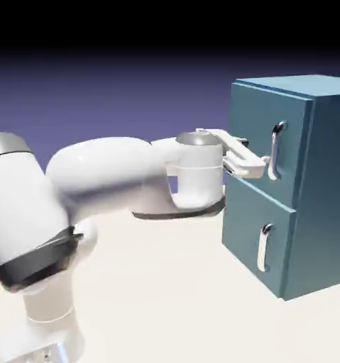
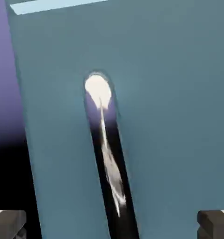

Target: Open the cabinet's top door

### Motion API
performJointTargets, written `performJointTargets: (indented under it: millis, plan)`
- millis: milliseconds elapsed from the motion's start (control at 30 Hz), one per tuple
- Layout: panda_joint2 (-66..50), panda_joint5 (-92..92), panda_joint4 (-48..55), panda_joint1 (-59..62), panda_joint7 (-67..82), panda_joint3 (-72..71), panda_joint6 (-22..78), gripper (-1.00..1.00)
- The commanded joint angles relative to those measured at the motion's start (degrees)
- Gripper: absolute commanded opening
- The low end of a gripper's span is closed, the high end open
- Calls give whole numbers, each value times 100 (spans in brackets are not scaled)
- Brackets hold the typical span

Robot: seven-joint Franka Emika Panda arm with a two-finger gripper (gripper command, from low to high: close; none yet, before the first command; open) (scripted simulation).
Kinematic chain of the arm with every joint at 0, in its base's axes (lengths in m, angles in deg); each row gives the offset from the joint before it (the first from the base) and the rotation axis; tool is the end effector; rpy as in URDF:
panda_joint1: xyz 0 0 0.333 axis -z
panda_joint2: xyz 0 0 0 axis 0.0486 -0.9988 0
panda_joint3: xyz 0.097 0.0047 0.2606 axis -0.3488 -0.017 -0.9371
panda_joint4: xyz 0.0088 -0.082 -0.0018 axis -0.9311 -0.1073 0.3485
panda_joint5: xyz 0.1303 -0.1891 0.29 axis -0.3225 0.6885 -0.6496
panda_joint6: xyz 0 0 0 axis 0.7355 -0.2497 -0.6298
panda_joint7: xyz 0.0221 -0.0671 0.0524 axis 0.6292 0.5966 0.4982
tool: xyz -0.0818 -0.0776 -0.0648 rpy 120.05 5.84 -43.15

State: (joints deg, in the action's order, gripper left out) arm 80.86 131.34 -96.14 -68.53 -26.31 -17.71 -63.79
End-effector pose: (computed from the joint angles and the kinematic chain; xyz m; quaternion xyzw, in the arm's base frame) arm 0.4625 0.0008 0.4457 0.2759 0.6595 0.3025 0.6304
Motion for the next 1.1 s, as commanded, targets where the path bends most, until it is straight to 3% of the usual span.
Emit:
performJointTargets:
  millis: [0, 233, 267, 700, 1067]
  plan:
    - [43, 249, 31, -110, 103, 107, 42, 0]
    - [-123, 478, 921, -1134, 136, 728, 45, 0]
    - [-123, 478, 921, -1134, 136, 728, 45, -100]
    - [-431, -1278, -1175, 56, 162, -999, 3002, -100]
    - [-932, -3386, -1845, -420, -191, -2440, 5742, -100]
